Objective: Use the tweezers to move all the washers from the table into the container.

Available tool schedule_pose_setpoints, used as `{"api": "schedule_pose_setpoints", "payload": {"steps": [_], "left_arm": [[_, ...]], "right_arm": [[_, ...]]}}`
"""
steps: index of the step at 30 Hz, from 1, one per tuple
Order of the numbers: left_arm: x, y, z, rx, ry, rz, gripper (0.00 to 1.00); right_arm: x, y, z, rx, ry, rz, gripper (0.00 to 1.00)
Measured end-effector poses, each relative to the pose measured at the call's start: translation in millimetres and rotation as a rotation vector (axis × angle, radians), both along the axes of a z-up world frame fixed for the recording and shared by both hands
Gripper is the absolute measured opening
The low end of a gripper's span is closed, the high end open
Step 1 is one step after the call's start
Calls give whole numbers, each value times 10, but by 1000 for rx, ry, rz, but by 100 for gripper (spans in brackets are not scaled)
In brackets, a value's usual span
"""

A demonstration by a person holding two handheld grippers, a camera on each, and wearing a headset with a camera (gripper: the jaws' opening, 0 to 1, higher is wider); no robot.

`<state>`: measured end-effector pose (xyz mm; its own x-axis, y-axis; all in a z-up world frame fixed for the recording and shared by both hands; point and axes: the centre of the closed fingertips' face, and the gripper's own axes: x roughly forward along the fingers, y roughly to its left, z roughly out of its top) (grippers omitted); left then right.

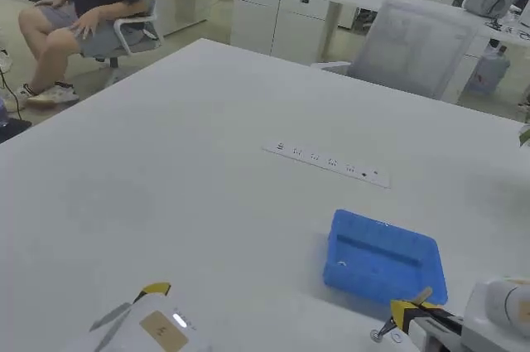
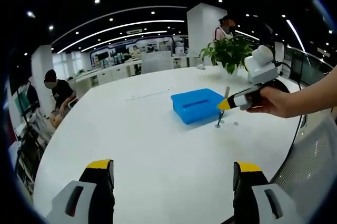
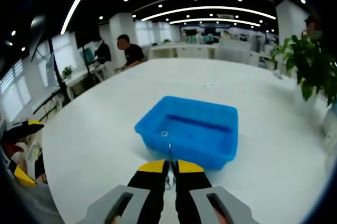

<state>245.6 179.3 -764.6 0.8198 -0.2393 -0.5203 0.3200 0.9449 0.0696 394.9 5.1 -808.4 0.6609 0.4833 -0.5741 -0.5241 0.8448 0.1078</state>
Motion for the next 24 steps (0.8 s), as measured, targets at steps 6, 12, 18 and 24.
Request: {"api": "schedule_pose_setpoints", "payload": {"steps": [6,12,18,24], "left_arm": [[2,3,-1,1,0,1,96],[4,2,9,-2,-6,0,96],[5,-4,31,-14,-14,-1,96],[2,-7,36,-16,-17,-2,96]], "right_arm": [[-95,49,10,-94,-60,83,2],[-64,18,12,-122,-28,75,1],[-106,75,106,-177,-62,122,1],[-104,133,374,-138,-88,133,1]]}}
